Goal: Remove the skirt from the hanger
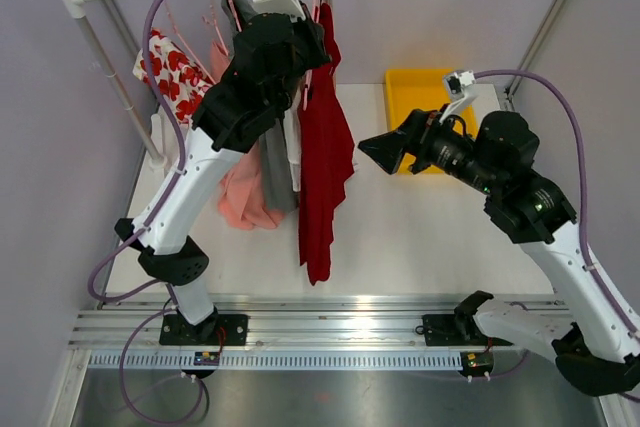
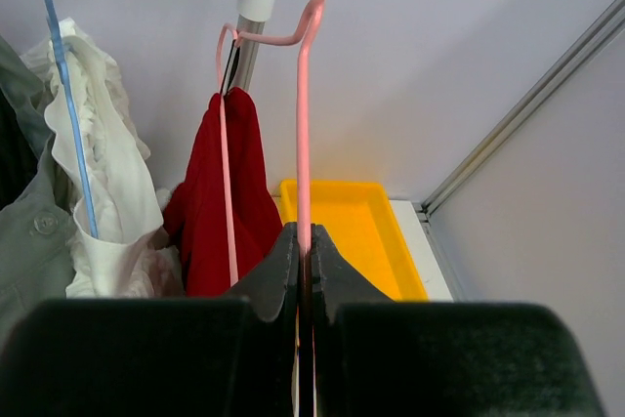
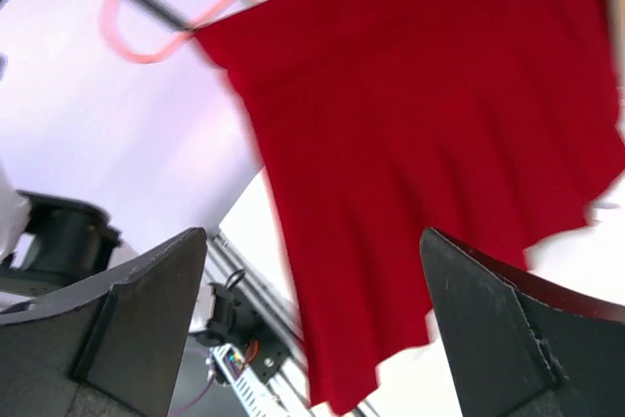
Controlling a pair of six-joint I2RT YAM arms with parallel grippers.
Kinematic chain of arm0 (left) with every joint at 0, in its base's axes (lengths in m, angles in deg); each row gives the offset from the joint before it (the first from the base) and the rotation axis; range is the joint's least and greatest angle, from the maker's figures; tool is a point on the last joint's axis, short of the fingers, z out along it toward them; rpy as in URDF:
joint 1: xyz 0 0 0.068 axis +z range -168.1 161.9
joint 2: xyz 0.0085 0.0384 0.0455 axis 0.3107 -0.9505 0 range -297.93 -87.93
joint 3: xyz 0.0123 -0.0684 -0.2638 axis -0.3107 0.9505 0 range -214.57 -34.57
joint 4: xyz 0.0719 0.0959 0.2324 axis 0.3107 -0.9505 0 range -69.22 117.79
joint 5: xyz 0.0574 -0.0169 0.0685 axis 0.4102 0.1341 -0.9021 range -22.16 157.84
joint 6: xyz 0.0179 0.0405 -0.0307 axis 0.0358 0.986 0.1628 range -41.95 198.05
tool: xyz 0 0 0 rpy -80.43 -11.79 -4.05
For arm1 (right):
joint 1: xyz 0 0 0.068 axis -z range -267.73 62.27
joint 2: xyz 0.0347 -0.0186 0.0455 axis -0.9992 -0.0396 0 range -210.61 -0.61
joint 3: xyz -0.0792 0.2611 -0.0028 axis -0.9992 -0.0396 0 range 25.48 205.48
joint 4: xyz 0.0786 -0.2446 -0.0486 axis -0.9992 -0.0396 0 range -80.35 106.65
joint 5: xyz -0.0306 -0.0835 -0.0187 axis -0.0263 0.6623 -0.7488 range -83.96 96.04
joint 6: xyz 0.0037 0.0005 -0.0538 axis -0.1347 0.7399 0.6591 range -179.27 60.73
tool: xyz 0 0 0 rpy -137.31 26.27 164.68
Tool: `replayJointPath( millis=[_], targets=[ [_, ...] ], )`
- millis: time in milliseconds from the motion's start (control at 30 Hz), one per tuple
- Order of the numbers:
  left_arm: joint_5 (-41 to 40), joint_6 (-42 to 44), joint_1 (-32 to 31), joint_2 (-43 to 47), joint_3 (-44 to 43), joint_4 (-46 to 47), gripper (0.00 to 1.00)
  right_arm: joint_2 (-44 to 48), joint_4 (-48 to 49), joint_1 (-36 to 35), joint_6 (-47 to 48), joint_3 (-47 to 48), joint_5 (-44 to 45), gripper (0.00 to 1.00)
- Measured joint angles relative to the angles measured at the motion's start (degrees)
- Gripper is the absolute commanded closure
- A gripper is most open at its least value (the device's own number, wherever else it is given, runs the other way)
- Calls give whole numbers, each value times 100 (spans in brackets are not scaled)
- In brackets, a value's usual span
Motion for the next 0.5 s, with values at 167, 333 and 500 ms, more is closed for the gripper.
replayJointPath(
  millis=[167, 333, 500],
  targets=[
    [-131, -101, -57, -48, 33, 2, 100, -487, -33, -1462, 72, 409, 892, 2],
    [-162, -214, -70, -48, 138, 20, 100, -1071, 186, -2122, 22, 286, 1580, 3],
    [-173, -310, -118, -39, 229, 24, 100, -1652, 568, -2282, 37, 160, 2107, 8]
  ],
)
